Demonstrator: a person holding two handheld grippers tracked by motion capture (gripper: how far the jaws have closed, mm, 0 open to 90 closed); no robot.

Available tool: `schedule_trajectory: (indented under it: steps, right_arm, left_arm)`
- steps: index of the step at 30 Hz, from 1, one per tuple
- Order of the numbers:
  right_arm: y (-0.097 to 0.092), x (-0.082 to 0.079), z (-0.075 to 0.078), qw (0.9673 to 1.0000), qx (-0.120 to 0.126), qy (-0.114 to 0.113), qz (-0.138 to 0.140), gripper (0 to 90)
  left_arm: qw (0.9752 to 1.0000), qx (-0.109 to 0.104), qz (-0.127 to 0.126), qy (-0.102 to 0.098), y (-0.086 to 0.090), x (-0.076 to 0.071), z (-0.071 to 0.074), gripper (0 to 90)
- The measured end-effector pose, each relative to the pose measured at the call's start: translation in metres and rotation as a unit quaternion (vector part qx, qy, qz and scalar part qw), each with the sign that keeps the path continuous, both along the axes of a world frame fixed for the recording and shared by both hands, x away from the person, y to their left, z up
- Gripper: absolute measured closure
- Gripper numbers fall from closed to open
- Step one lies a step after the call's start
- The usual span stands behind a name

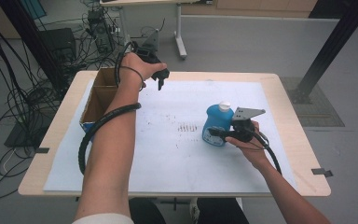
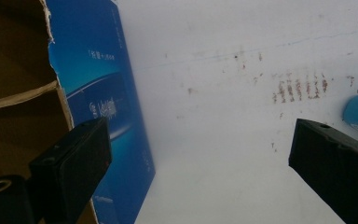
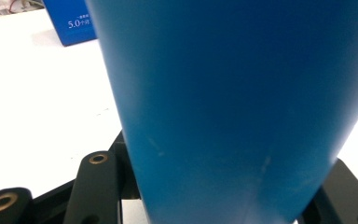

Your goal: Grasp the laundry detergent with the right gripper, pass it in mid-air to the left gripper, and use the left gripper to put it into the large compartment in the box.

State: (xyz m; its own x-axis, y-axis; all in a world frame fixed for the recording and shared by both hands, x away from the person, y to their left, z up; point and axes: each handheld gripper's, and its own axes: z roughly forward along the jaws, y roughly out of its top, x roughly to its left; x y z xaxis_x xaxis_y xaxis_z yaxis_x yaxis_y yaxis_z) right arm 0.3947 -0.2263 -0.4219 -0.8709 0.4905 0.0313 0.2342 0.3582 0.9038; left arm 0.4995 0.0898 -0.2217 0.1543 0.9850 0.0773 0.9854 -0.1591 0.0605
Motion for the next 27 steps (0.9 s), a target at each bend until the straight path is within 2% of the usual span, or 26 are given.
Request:
schedule_trajectory:
  steps: [10, 18, 22, 27]
  right_arm:
    - [0.002, 0.001, 0.002, 0.9999, -0.003, 0.009, -0.004, 45.2]
    - [0.007, 0.000, 0.009, 0.9997, -0.019, 0.013, -0.004, 45.1]
    - [0.011, -0.001, 0.023, 0.9995, -0.030, 0.011, -0.007, 45.0]
    - [0.016, 0.000, 0.044, 0.9994, -0.029, 0.017, -0.010, 44.9]
  left_arm:
    - [0.9999, -0.005, -0.012, -0.009, 0.000, -0.001, 0.006, 7.1]
    - [0.9993, -0.004, -0.035, -0.013, 0.001, -0.002, 0.014, 6.9]
    - [0.9988, -0.005, -0.046, -0.015, 0.001, -0.004, 0.020, 6.7]
    - [0.9974, -0.004, -0.070, -0.020, 0.004, -0.007, 0.032, 6.5]
